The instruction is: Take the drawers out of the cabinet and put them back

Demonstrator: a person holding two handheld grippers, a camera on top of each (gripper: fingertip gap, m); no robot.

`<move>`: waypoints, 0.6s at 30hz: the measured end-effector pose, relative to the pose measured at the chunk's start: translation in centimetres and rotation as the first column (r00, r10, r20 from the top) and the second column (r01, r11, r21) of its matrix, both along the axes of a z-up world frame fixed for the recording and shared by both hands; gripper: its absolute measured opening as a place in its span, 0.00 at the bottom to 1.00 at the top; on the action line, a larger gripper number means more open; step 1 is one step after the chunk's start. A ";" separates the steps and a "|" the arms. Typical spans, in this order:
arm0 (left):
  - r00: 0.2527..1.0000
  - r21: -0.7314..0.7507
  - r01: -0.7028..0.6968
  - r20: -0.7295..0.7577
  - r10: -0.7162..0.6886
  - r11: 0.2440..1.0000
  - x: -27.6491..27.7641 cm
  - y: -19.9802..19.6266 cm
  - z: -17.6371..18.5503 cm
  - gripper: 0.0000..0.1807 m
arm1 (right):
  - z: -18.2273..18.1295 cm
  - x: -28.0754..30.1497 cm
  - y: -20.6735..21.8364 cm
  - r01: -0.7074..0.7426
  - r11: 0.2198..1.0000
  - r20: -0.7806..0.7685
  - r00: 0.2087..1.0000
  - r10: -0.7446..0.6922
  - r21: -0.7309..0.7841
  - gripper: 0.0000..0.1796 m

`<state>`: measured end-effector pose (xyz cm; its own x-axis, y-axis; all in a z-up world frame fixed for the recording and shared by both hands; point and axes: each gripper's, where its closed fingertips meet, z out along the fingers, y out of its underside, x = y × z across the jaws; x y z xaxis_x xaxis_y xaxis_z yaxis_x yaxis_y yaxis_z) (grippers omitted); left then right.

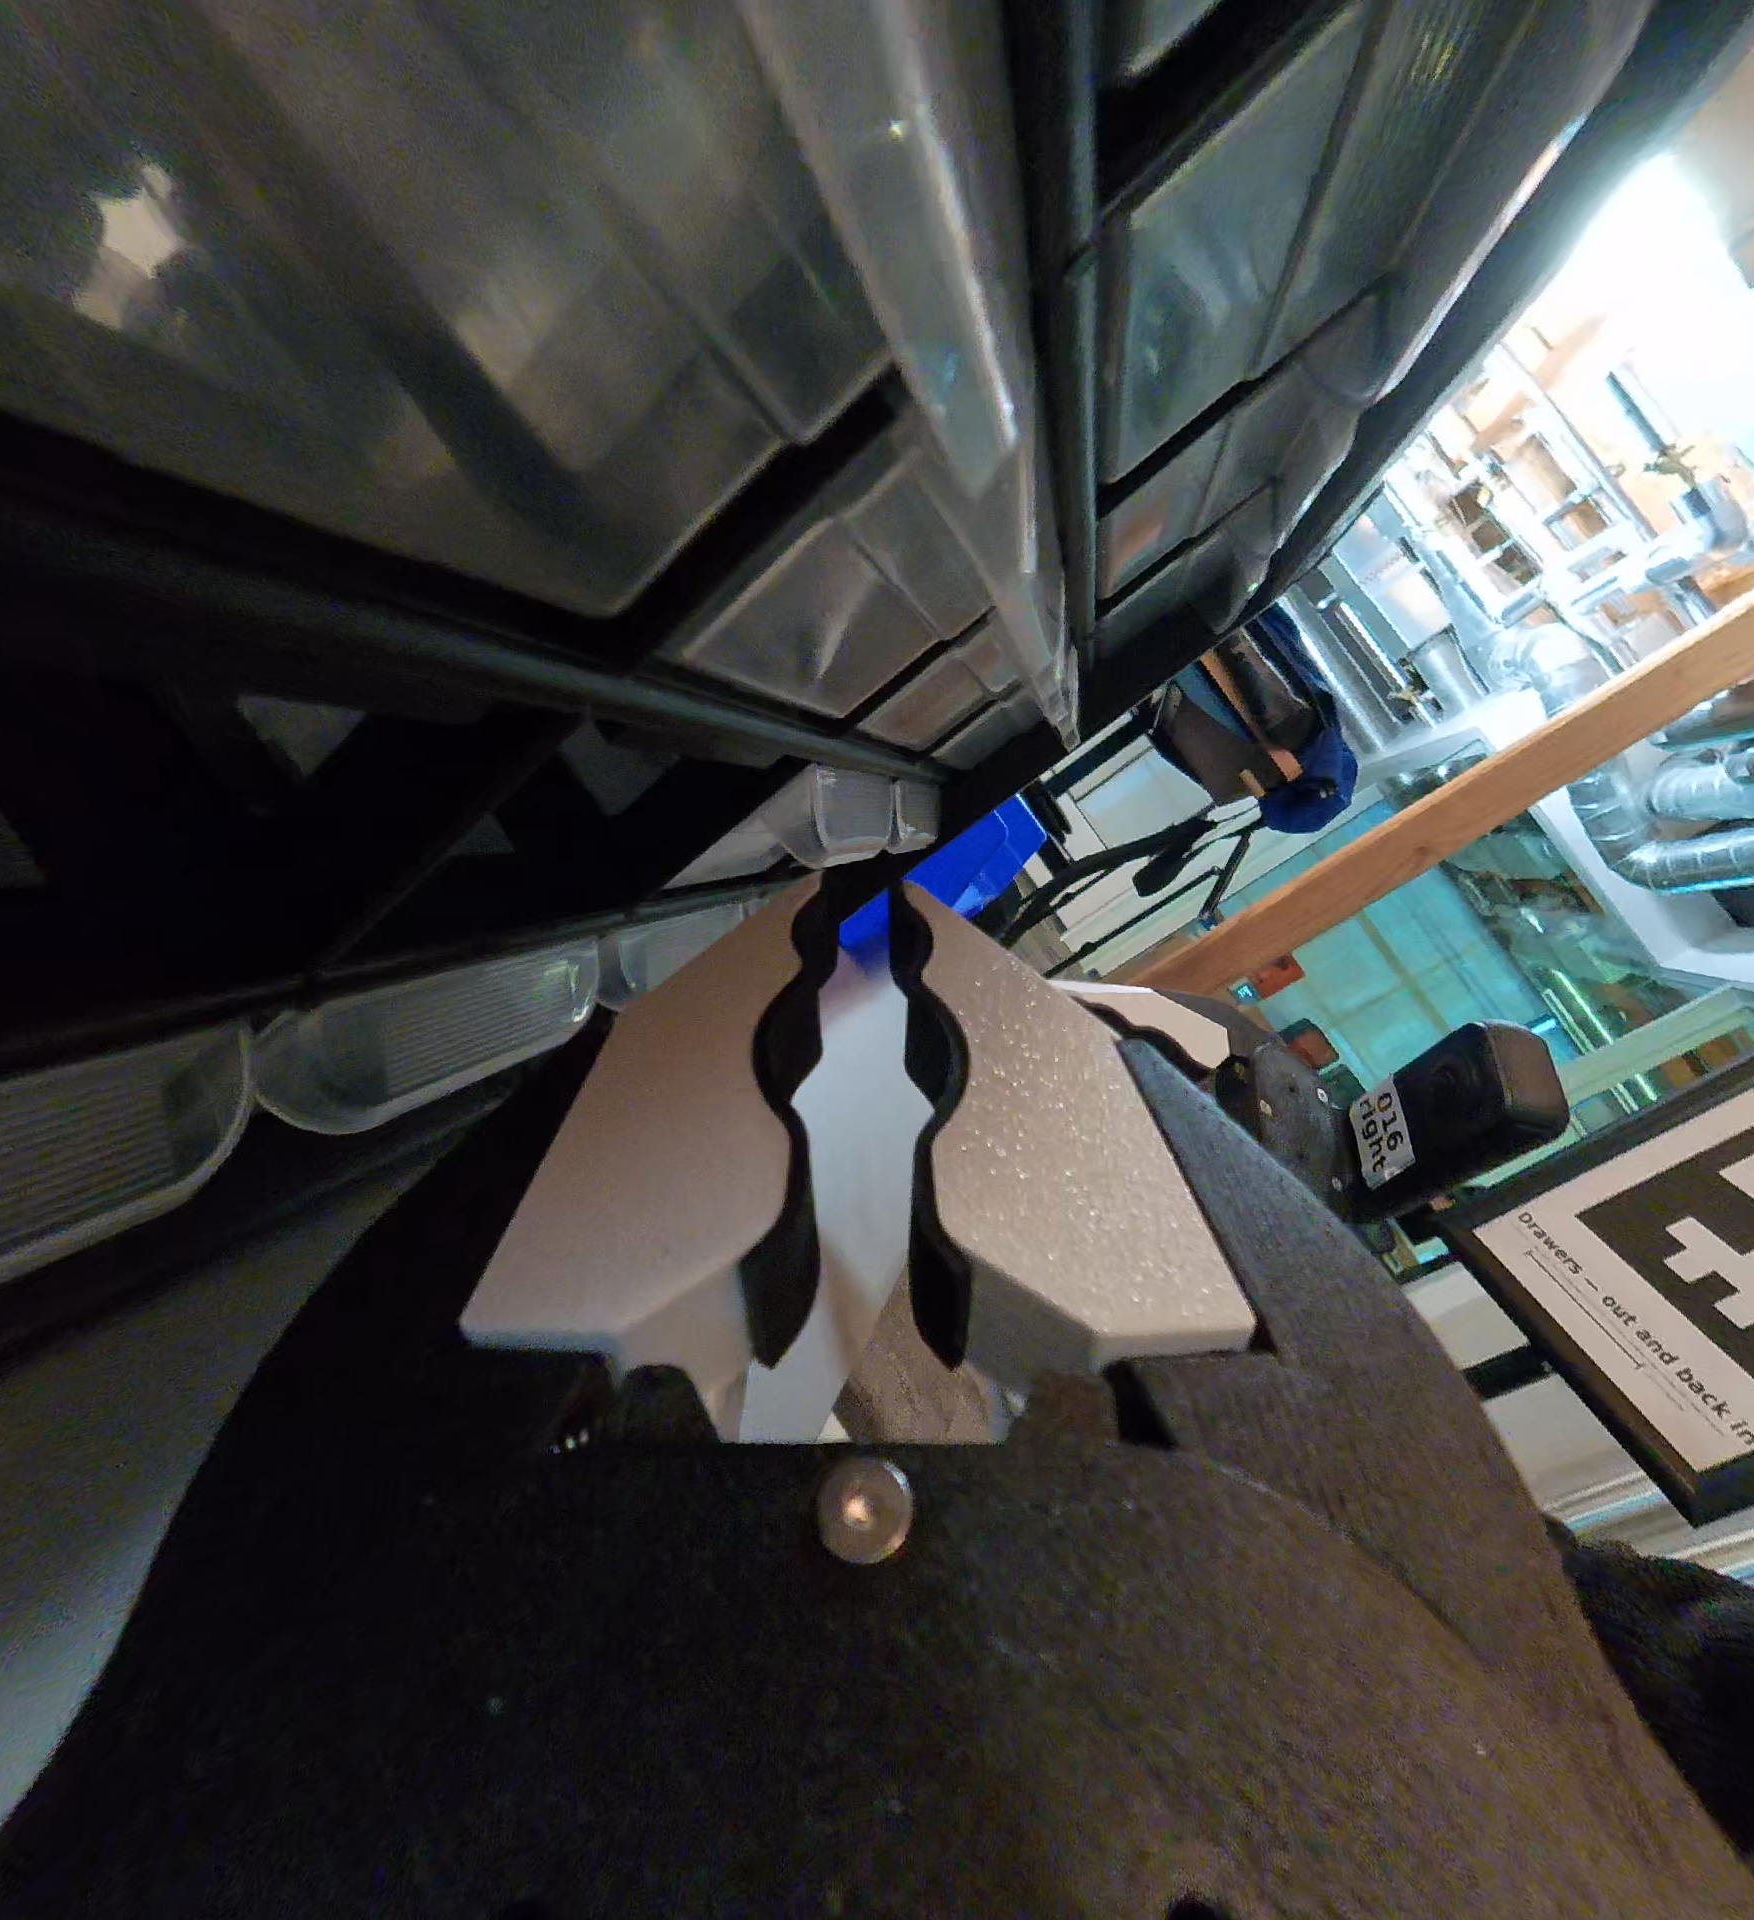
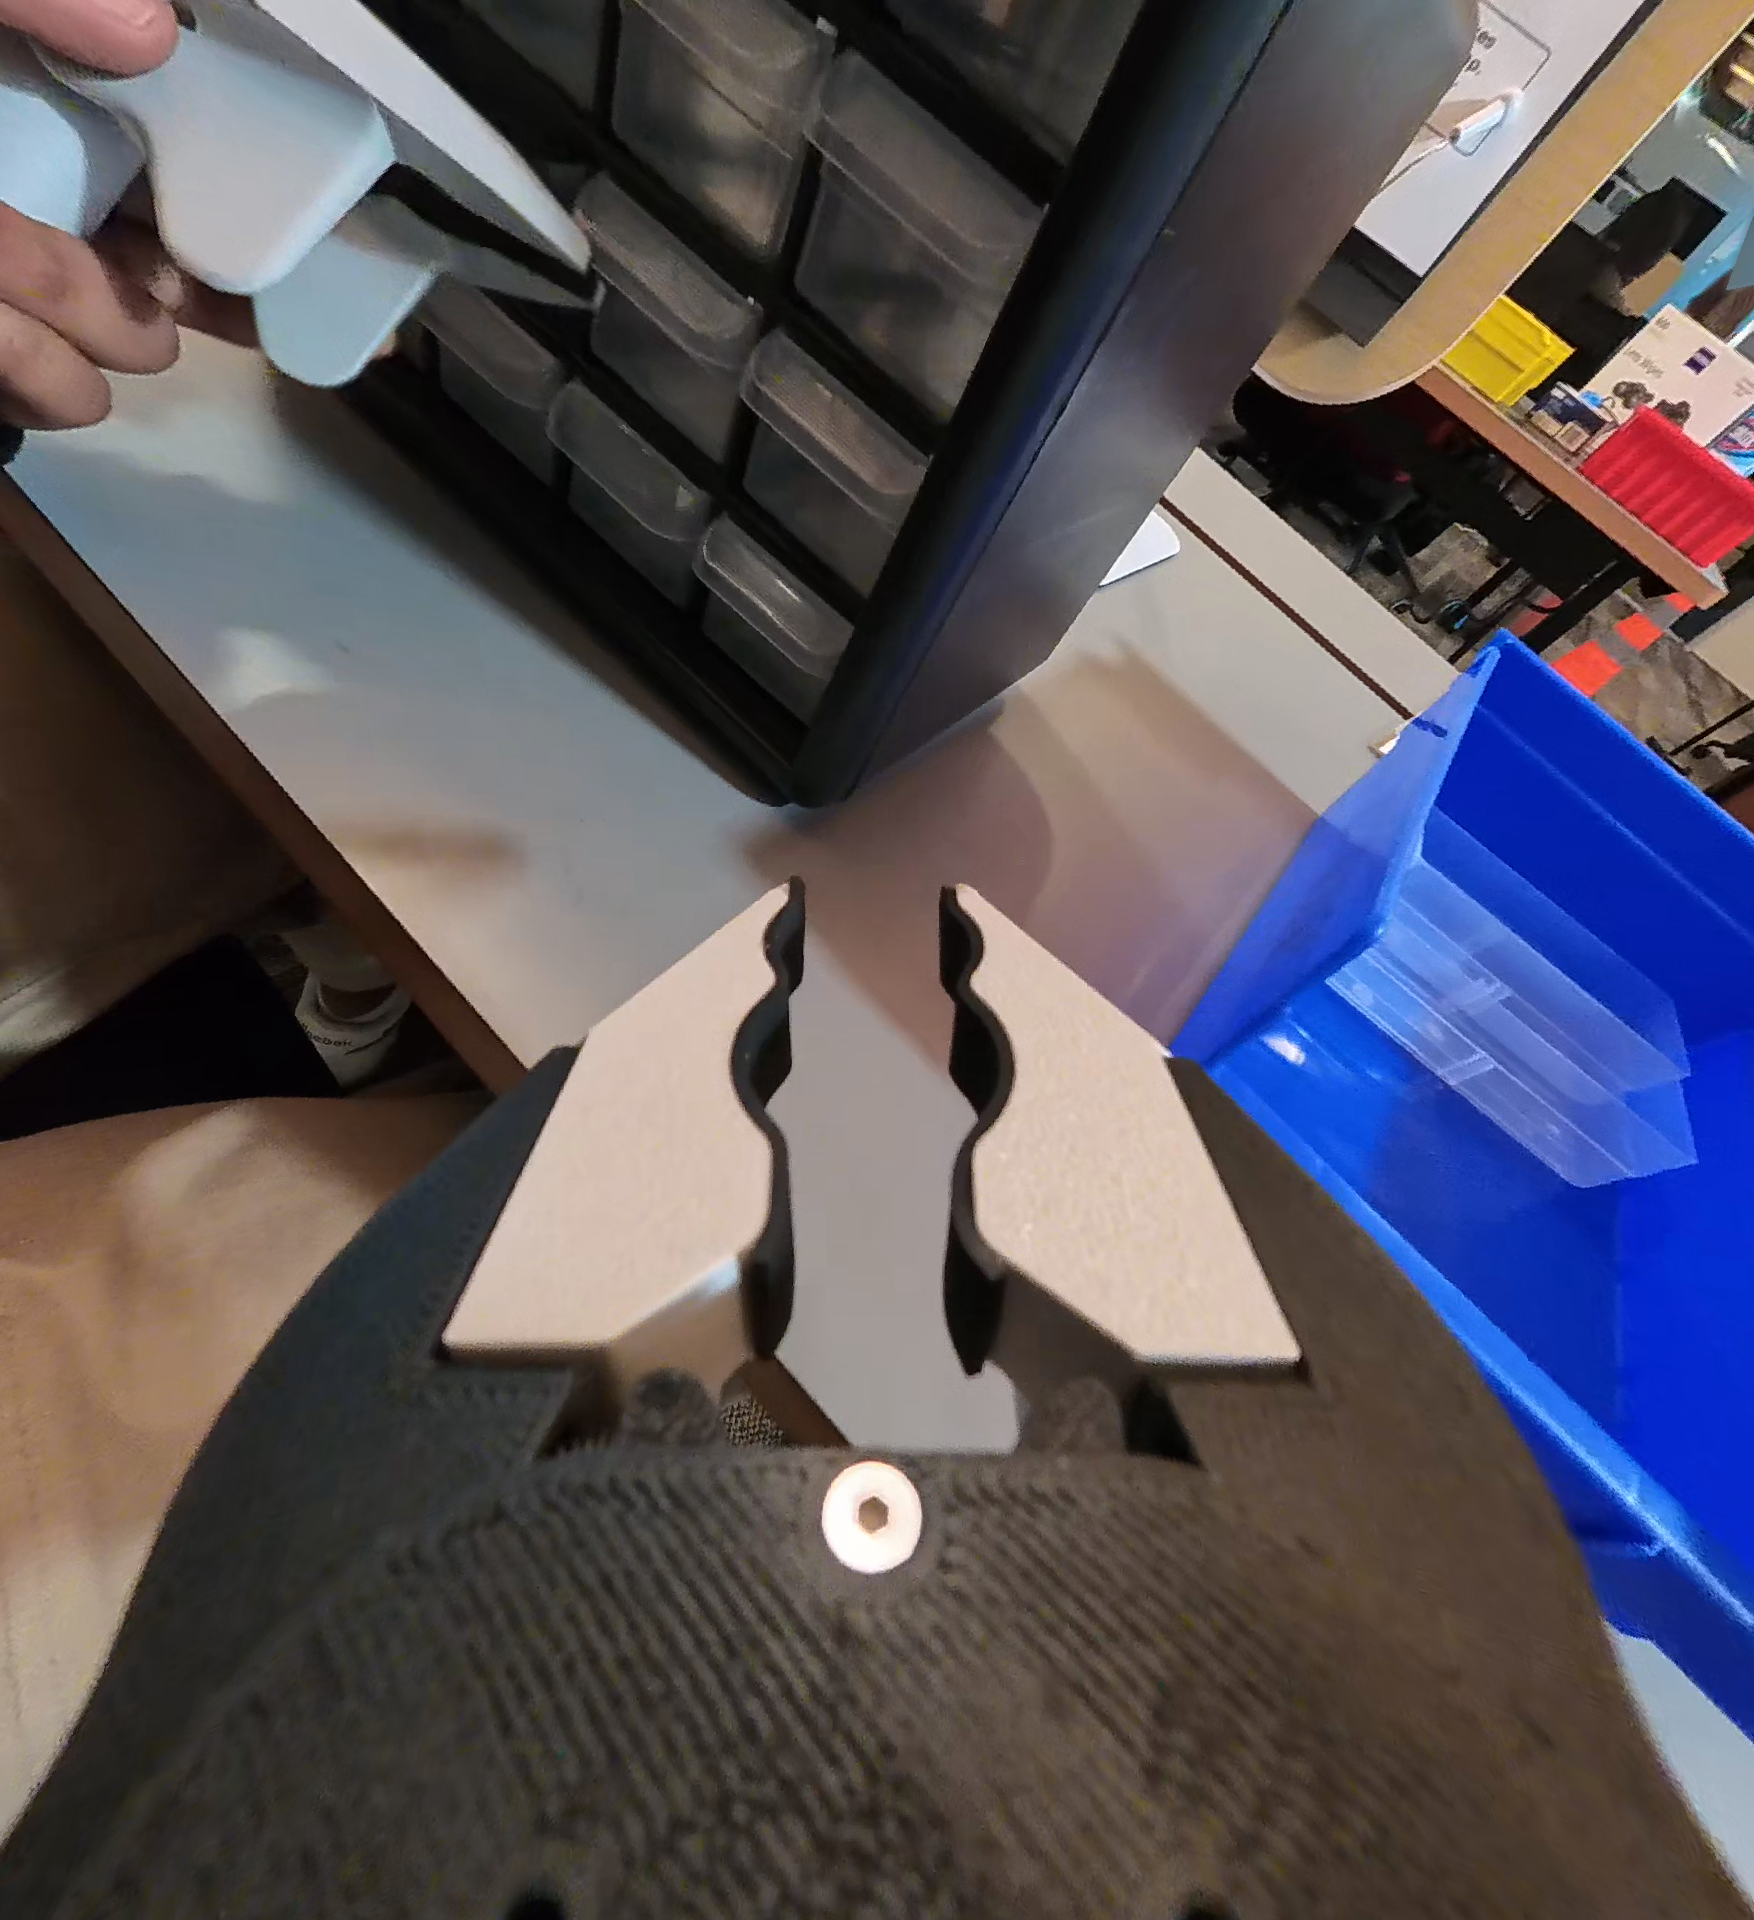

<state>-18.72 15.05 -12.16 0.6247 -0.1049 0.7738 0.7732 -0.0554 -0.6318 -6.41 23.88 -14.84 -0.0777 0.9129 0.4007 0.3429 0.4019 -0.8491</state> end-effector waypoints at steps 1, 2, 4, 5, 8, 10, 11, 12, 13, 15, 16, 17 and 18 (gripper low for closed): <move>1.000 -0.003 0.002 -0.008 -0.003 1.000 0.0 0.0 0.0 0.03 | 0.0 0.0 0.0 -0.001 1.000 -0.001 1.000 0.001 0.000 0.14; 1.000 -0.009 0.002 -0.016 -0.002 1.000 0.0 0.0 0.0 0.03 | 0.0 -0.1 0.0 -0.002 1.000 -0.001 1.000 0.002 -0.001 0.14; 1.000 -0.018 -0.001 -0.024 0.001 1.000 0.0 0.0 -0.1 0.03 | 0.0 -0.1 -0.1 -0.004 1.000 0.001 1.000 0.004 -0.002 0.14; 1.000 -0.023 -0.005 -0.025 0.004 1.000 -0.1 0.0 -0.2 0.03 | -0.1 -0.1 -0.1 -0.005 1.000 0.003 1.000 0.005 0.000 0.14; 1.000 -0.039 -0.015 -0.027 0.014 0.999 -0.2 0.0 -0.4 0.04 | 0.0 -0.1 -0.1 -0.006 1.000 0.001 1.000 0.006 0.009 0.14; 0.999 -0.047 -0.019 -0.027 0.017 0.999 -0.3 0.0 -0.5 0.04 | 0.0 -0.1 -0.1 -0.006 1.000 -0.001 1.000 0.006 0.010 0.14; 1.000 -0.046 -0.017 -0.027 0.016 0.999 -0.3 0.0 -0.5 0.04 | 0.0 -0.1 -0.1 -0.007 1.000 -0.001 1.000 0.007 0.010 0.14; 0.999 -0.046 -0.018 -0.030 0.017 0.999 -0.2 0.0 -0.4 0.04 | 0.0 -0.1 -0.2 -0.007 1.000 0.000 1.000 0.007 0.009 0.14; 0.999 -0.048 -0.023 -0.035 0.021 0.999 -0.3 0.0 -0.3 0.04 | 0.0 -0.1 -0.1 -0.008 1.000 0.001 1.000 0.008 0.009 0.14; 0.999 -0.053 -0.030 -0.034 0.028 0.998 -0.3 0.0 -0.3 0.04 | -0.1 -0.1 -0.1 -0.007 1.000 0.002 1.000 0.007 0.011 0.14; 0.999 -0.050 -0.032 -0.022 0.031 0.998 -0.3 0.0 -0.3 0.04 | -0.1 -0.1 -0.1 -0.007 1.000 0.002 1.000 0.007 0.012 0.14; 1.000 -0.046 -0.030 0.000 0.030 0.998 -0.4 0.0 -0.3 0.03 | -0.1 -0.1 -0.1 -0.008 1.000 0.002 1.000 0.008 0.012 0.14; 0.999 -0.037 -0.027 0.028 0.028 0.999 -0.4 0.0 -0.2 0.04 | -0.1 0.0 -0.2 -0.008 1.000 0.003 1.000 0.008 0.012 0.14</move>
<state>-19.07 15.07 -12.36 0.6048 -0.0589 0.7942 0.7923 -0.0567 -0.6075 -6.45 23.72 -14.95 -0.0860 0.9075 0.4111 0.3417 0.4145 -0.8435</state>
